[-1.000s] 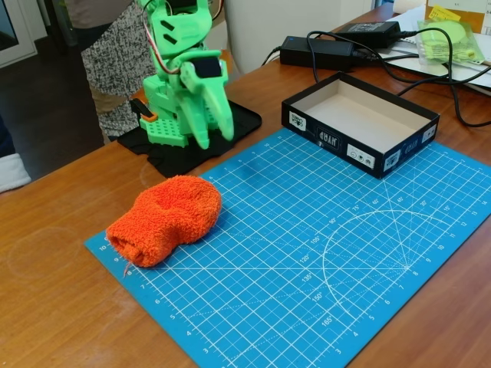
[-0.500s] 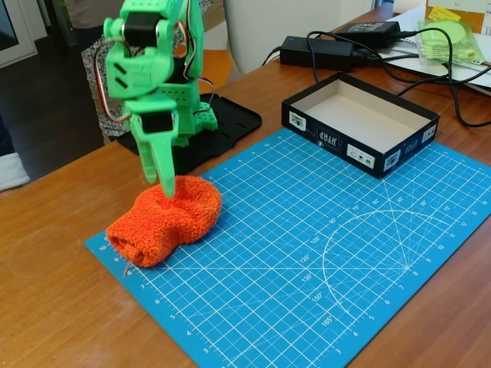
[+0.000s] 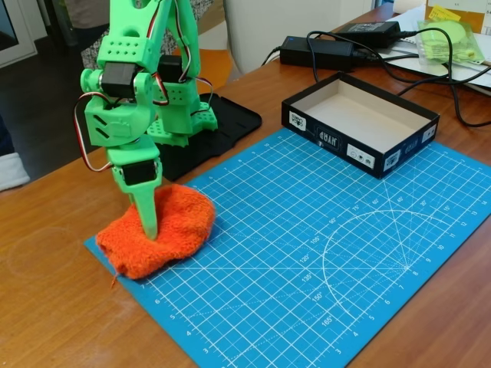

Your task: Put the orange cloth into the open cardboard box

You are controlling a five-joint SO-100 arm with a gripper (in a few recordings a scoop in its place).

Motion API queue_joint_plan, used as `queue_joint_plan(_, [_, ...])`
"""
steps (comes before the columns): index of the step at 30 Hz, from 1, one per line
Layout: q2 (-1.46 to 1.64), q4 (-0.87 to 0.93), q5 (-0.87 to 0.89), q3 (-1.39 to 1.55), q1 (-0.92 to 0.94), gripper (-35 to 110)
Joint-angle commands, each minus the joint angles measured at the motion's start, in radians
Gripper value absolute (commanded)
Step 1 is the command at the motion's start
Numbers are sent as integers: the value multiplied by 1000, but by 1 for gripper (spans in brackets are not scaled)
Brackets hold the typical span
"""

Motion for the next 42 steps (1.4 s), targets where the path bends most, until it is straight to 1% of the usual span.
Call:
queue_joint_plan(1, [8,41,11,21,-15,0])
queue_joint_plan(5, [212,91,63,81,-115,0])
queue_joint_plan(7, [342,170,124,83,-212,0])
queue_joint_plan(11, [603,348,308,32,-540,0])
queue_joint_plan(13, [647,420,417,-41,-738,0])
queue_joint_plan(15, [617,474,514,-135,-905,0])
queue_joint_plan(17, [566,485,575,-199,-1031,0])
queue_joint_plan(20, [462,486,623,-279,-1161,0])
queue_joint_plan(24, [364,457,644,-356,-1307,0])
queue_joint_plan(27, [267,459,660,-468,-1393,0])
queue_joint_plan(34, [-52,572,680,-848,-1580,0])
queue_joint_plan(39, [-184,558,684,-919,-1628,0])
queue_joint_plan(42, [-250,526,709,-904,-1632,0])
